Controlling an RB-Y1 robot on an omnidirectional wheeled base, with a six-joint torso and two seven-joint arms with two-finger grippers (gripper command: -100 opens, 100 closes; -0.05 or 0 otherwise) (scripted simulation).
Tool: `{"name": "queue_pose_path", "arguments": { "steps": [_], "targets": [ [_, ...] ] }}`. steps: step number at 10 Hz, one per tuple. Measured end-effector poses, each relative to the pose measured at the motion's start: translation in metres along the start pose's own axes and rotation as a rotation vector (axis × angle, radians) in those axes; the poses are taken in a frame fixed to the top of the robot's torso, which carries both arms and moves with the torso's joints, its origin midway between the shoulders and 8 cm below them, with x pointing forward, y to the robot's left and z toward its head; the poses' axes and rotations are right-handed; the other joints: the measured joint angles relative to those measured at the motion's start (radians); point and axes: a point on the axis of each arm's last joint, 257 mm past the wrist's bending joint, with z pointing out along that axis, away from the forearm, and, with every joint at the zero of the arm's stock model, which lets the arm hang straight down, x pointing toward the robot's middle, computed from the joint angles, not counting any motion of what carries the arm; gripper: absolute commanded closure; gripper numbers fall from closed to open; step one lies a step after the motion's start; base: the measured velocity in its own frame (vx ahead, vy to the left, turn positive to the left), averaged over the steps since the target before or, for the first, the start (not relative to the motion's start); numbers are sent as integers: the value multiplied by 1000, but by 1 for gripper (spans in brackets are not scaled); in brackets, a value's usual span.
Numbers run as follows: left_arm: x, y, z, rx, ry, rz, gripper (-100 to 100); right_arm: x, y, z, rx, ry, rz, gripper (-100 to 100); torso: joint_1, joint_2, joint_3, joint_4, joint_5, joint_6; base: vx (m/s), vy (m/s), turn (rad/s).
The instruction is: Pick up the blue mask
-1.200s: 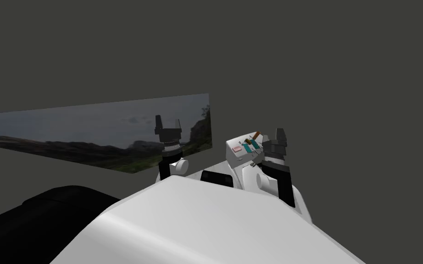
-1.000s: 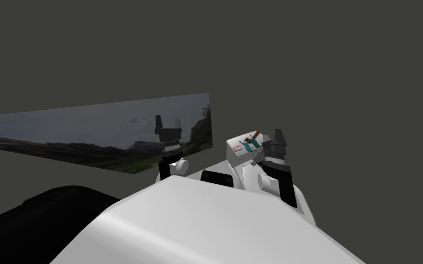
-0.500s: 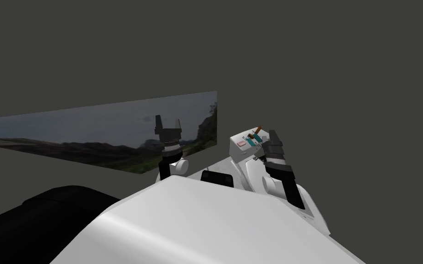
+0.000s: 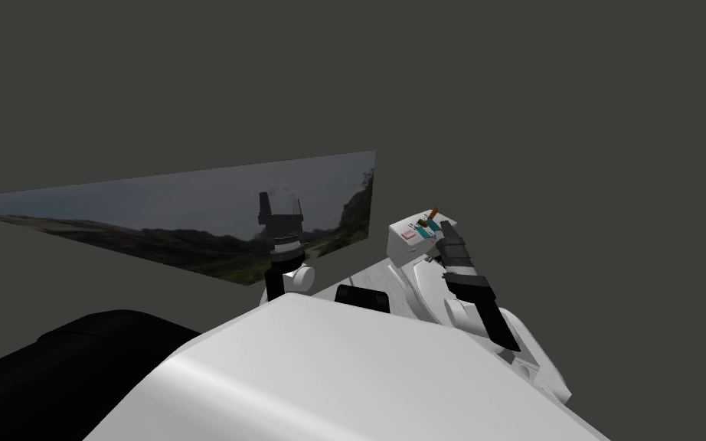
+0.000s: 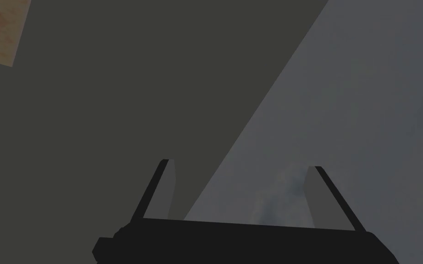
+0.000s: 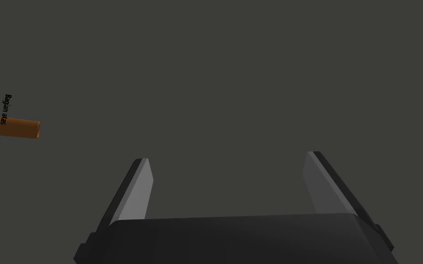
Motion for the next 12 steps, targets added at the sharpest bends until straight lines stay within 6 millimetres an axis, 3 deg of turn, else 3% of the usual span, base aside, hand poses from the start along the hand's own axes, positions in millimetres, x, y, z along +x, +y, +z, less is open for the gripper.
{"name": "queue_pose_path", "arguments": {
  "steps": [12],
  "targets": [
    [0,0,0,0,0,0,0,20,-73,-26,162,264,-220,-100,-2,-4,-2,-1,0,0,-56,82,7]
  ]
}}
